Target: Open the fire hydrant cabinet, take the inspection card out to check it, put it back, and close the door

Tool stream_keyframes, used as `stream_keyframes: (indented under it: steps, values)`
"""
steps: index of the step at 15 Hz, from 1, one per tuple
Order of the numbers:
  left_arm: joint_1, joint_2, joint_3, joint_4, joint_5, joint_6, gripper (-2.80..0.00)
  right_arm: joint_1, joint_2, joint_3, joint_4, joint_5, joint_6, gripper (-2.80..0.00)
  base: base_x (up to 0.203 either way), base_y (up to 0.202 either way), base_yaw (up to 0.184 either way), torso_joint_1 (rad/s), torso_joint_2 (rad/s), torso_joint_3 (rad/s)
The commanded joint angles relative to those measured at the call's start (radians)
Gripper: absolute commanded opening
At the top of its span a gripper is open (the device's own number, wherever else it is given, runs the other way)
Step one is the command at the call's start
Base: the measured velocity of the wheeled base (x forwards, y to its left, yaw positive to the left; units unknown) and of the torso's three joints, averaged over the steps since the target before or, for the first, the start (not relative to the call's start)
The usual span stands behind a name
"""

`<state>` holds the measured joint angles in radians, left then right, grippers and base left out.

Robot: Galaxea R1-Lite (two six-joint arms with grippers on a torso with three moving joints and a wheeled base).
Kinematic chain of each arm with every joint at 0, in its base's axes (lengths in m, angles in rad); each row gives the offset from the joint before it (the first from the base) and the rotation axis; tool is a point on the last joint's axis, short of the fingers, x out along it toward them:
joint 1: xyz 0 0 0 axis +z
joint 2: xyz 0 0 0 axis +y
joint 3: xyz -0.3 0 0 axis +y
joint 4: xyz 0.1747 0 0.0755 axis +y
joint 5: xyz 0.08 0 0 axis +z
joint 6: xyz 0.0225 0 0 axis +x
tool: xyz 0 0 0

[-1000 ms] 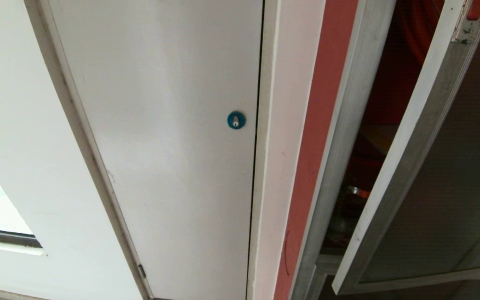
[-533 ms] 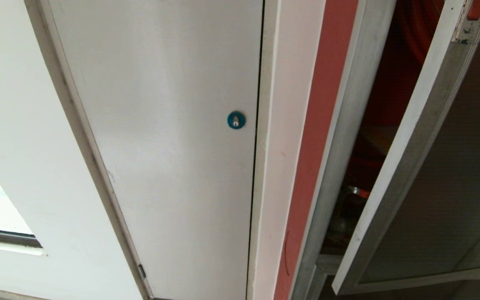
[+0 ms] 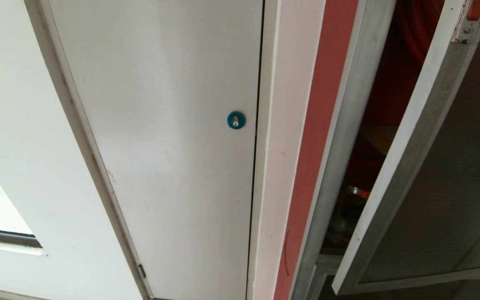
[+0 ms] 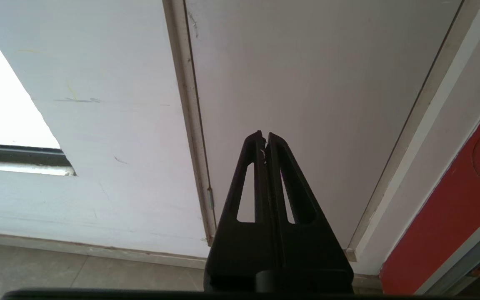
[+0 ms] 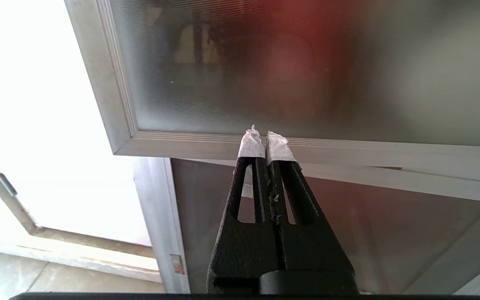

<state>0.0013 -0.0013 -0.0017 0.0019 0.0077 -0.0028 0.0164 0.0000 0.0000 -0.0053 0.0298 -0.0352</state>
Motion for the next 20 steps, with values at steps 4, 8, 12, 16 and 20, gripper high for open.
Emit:
stream_keyframes:
  steps: [4, 8, 12, 16, 20]
  values:
    - [0.0, 0.0, 0.0, 0.001, 0.0, 0.0, -2.8, 0.0, 0.002, 0.005, -0.001, -0.001, 0.005, -2.8, 0.0, 0.0, 0.0, 0.0, 0.0, 0.0]
    - [0.0, 0.001, 0.0, 0.001, 0.0, 0.004, -2.8, 0.0, 0.002, 0.005, -0.001, -0.001, 0.005, -2.8, 0.0, 0.0, 0.0, 0.0, 0.0, 0.0]
    - [0.0, 0.0, 0.0, 0.0, -0.005, 0.033, -2.8, 0.0, 0.002, 0.005, -0.001, -0.001, 0.005, -2.8, 0.0, 0.0, 0.0, 0.0, 0.0, 0.0]
    - [-0.007, 0.032, -0.032, 0.003, -0.064, 0.142, -2.8, 0.0, 0.002, 0.005, -0.001, -0.001, 0.005, -2.8, 0.0, 0.0, 0.0, 0.0, 0.0, 0.0]
    - [-0.009, 0.187, -0.151, 0.006, -0.223, 0.129, -2.8, 0.0, 0.002, 0.005, -0.001, -0.001, 0.005, -2.8, 0.0, 0.0, 0.0, 0.0, 0.0, 0.0]
